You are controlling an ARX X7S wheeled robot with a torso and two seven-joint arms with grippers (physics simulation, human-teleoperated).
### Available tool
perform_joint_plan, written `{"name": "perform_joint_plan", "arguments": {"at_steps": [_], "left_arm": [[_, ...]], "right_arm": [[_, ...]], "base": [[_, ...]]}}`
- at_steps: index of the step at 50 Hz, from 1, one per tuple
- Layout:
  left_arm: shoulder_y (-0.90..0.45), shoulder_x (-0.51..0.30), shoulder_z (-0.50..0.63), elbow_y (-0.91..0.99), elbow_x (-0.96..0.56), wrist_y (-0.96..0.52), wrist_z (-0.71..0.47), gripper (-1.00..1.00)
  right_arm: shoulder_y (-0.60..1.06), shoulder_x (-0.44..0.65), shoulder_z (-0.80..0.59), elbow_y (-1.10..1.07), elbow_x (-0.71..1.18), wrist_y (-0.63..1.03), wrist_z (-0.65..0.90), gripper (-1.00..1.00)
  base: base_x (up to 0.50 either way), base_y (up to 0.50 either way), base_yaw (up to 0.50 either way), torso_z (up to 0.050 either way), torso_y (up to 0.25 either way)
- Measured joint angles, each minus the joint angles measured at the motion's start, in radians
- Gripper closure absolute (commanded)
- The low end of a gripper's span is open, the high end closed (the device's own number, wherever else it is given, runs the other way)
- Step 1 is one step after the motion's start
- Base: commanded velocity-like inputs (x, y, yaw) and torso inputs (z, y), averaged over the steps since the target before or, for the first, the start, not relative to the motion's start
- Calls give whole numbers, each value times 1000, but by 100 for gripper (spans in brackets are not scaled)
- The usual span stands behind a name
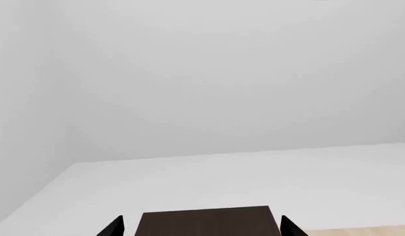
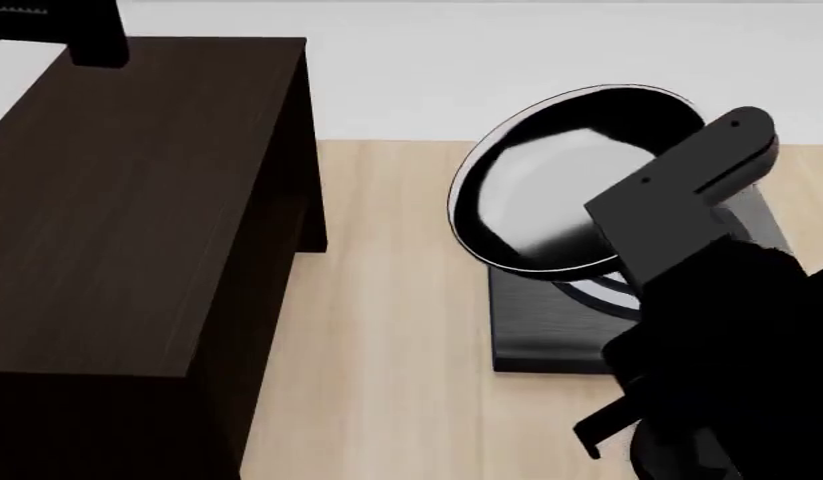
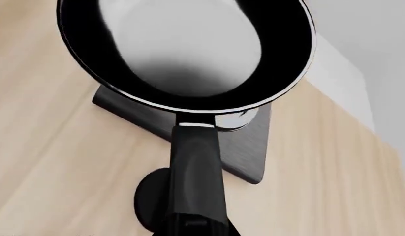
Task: Put the frying pan under the cabinet shelf.
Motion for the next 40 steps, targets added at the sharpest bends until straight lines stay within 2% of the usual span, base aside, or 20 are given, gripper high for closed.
{"name": "perform_joint_plan", "arguments": {"at_steps": [14, 40], "left_arm": [[0, -5, -5, 3, -6, -2, -4, -100], [0, -17, -16, 6, -16, -4, -11, -100]], "right_arm": [[26, -44, -116, 2, -60, -35, -73, 100], [-27, -145, -262, 34, -270, -145, -286, 100]], "base": [[0, 0, 0, 0, 1], [0, 0, 0, 1, 2]]}}
